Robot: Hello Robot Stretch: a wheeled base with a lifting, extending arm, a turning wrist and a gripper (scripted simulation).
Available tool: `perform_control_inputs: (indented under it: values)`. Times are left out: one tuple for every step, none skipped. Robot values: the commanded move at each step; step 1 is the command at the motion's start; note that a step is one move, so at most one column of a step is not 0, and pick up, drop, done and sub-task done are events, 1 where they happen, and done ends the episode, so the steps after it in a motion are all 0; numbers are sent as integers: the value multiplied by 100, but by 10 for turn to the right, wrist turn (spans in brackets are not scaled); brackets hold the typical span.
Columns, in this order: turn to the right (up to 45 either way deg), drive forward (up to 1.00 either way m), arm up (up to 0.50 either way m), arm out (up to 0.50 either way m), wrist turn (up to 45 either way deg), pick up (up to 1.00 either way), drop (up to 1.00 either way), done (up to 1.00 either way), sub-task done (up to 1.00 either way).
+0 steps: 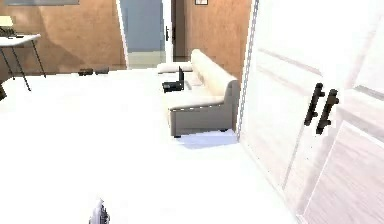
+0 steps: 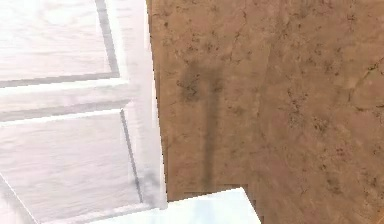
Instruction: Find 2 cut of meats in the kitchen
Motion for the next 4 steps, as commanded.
perform_control_inputs:
  values:
    - [0, 50, 0, 0, 0, 0, 0, 0, 0]
    - [-180, 0, 0, 0, 0, 0, 0, 0, 0]
    - [0, 80, 0, 0, 0, 0, 0, 0, 0]
    - [-360, 0, 0, 0, 0, 0, 0, 0, 0]
